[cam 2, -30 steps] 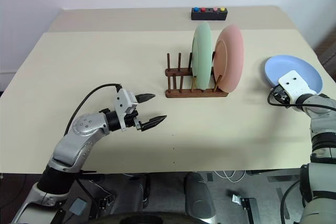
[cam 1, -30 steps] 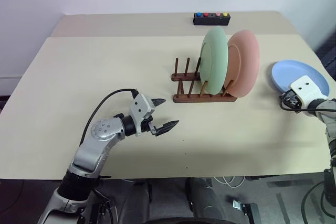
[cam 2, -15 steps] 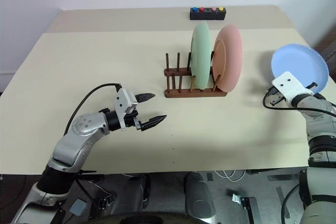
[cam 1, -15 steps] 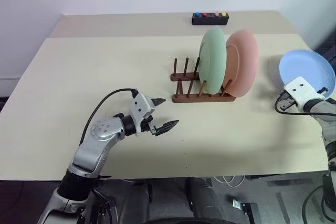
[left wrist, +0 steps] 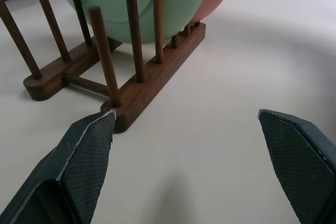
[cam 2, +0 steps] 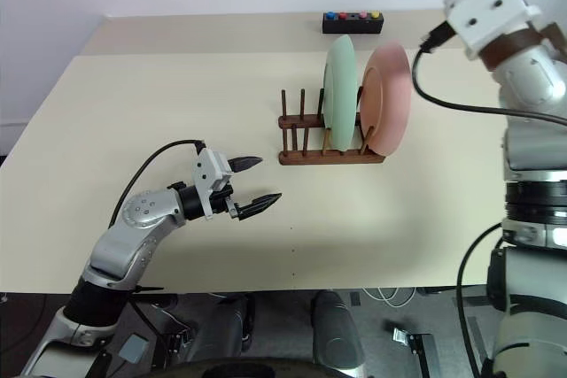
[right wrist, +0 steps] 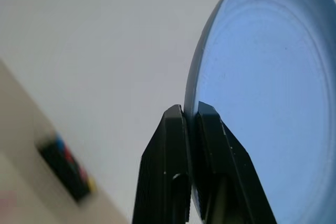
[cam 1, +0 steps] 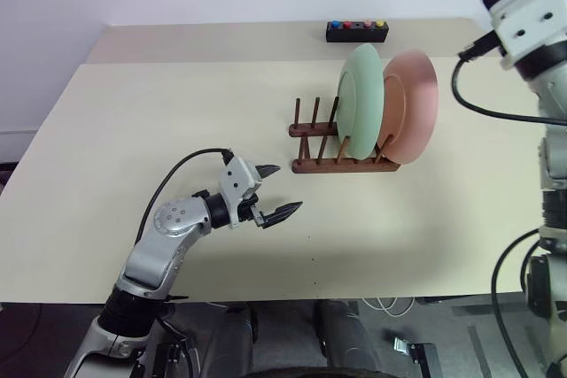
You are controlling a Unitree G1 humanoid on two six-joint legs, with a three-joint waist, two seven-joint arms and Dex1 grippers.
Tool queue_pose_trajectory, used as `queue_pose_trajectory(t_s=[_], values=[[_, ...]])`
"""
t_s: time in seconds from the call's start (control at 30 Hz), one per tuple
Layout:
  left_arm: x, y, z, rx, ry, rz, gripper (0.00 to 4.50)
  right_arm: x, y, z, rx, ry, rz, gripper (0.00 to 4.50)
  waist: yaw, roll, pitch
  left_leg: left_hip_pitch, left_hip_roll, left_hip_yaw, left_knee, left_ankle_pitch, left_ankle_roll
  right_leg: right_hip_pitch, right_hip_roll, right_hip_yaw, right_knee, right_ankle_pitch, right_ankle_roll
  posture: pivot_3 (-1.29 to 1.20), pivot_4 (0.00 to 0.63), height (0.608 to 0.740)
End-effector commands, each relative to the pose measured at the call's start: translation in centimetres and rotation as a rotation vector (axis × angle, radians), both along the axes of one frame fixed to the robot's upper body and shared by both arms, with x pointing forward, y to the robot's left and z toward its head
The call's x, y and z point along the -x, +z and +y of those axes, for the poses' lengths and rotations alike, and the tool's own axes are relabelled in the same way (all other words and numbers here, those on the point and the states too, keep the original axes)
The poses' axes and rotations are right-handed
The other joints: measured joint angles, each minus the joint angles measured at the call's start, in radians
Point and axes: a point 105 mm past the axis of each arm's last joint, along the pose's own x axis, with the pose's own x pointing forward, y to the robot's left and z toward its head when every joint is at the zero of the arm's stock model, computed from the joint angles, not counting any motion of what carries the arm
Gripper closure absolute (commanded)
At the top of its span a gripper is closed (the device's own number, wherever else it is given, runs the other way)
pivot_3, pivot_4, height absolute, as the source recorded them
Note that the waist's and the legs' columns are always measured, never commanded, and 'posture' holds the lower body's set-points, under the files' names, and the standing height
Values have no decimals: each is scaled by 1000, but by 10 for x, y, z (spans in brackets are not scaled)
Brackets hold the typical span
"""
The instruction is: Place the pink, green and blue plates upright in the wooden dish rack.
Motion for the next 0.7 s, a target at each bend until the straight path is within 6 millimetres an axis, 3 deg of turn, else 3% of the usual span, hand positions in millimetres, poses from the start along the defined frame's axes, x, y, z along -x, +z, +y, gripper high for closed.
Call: queue_pose_trajectory(t_s=[0.03,0.17,0.27,0.43,0.57,0.7], values=[[-1,8,1,9,3,-47,0,37,24,61,-52,360,-38,4473,-1,0,0,0,0,0,0,0,0,0,0,0,0,0,0,0,150,730],[0,9,-1,10,1,-49,0,67,16,107,-252,808,171,4473,-1,0,0,0,0,-2,-1,0,0,0,0,-1,2,0,0,0,150,730],[0,9,0,12,6,-49,0,75,1,126,-330,974,323,4473,8,0,0,-1,0,-3,1,0,0,0,0,-3,2,0,0,0,150,730],[-5,10,21,-3,81,-56,0,83,-38,146,-386,1077,568,4473,6,-1,-1,-1,0,-3,1,0,0,0,0,-3,2,0,0,0,150,730],[-9,10,44,-31,149,-62,0,81,-58,144,-531,1092,667,4473,0,-1,0,-1,1,-3,-1,0,0,-1,1,-3,2,0,-1,0,150,730],[-9,11,47,-33,154,-64,0,74,-71,140,-622,1066,727,4473,2,-1,0,-1,1,-3,0,0,0,-2,0,-3,2,0,0,0,150,730]])
